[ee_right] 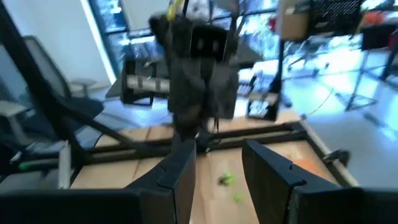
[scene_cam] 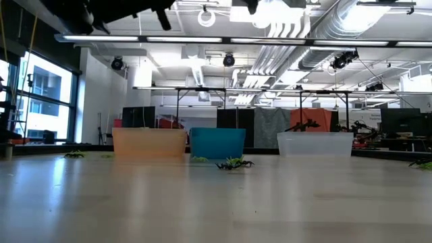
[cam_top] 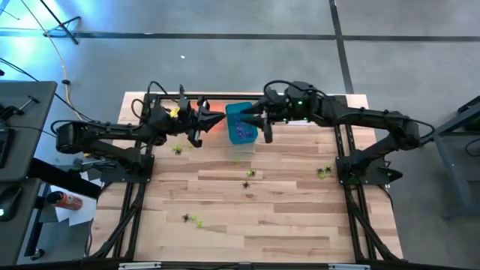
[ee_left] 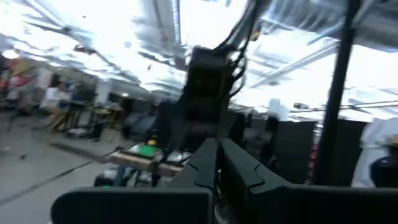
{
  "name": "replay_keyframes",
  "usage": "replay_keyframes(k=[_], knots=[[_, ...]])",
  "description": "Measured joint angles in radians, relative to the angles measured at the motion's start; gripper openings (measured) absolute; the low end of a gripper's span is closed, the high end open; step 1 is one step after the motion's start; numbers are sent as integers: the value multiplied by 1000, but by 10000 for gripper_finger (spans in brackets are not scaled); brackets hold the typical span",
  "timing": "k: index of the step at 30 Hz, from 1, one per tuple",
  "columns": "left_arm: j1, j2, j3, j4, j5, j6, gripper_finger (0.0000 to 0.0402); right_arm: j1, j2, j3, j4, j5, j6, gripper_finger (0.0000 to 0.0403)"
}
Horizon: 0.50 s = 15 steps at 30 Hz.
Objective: Sort Halloween decoration
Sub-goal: Put the black spider toy into the transparent bin
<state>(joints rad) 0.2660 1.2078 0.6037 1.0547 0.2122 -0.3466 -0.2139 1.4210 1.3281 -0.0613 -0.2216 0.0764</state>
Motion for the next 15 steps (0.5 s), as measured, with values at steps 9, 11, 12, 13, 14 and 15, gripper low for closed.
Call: replay_keyframes(k=[9, 11, 12, 13, 14, 15], knots=[[10, 59, 80, 2, 130, -45, 0, 0, 40, -1, 137, -134, 21, 126], [9, 74, 94, 4, 131, -45, 0, 0, 40, -1, 138, -131, 24, 126], [9, 82, 100, 6, 131, -45, 0, 0, 40, -1, 137, -131, 32, 126], [10, 88, 107, 5, 131, -45, 0, 0, 40, -1, 135, -131, 40, 126], [10, 95, 115, 3, 131, -45, 0, 0, 41, -1, 128, -131, 44, 126], [10, 101, 124, 3, 132, -45, 0, 0, 46, -1, 123, -131, 43, 126]])
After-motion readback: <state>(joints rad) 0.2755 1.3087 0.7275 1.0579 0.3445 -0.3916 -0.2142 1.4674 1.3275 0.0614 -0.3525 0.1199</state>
